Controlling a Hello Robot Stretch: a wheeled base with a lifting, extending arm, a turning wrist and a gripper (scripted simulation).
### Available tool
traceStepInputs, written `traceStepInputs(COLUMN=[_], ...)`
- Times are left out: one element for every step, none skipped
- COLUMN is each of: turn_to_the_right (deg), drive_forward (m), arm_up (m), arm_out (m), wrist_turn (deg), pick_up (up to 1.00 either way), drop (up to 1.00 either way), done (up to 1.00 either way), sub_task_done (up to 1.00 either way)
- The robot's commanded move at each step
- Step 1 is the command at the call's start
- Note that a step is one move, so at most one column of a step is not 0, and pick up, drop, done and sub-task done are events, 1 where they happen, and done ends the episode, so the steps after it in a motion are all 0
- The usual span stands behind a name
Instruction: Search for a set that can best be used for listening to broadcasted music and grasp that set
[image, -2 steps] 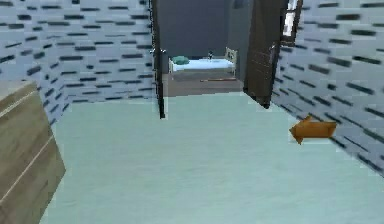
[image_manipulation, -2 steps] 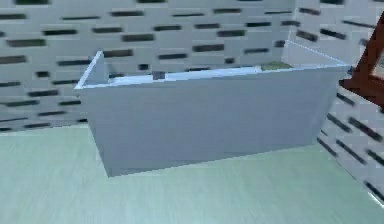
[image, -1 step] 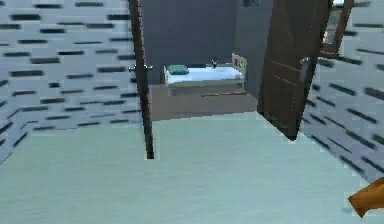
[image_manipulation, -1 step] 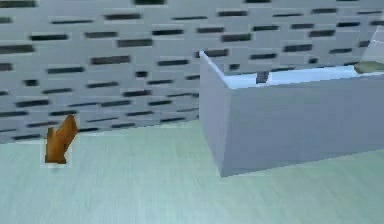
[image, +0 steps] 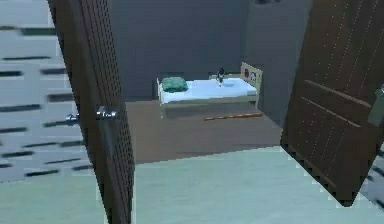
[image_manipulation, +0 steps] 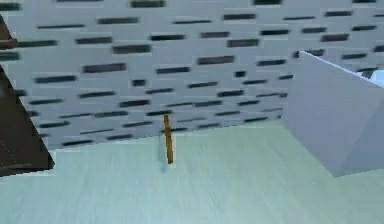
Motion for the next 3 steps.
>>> traceStepInputs(turn_to_the_right=[-3.0, 0.0, -9.0], drive_forward=[0.00, 0.80, 0.00], arm_up=[0.00, 0.00, 0.00], arm_out=[0.00, 0.00, 0.00], wrist_turn=[0.0, 0.0, 0.0], pick_up=[0.00, 0.00, 0.00], drop=[0.00, 0.00, 0.00], done=[0.00, 0.00, 0.00], sub_task_done=[0.00, 0.00, 0.00])
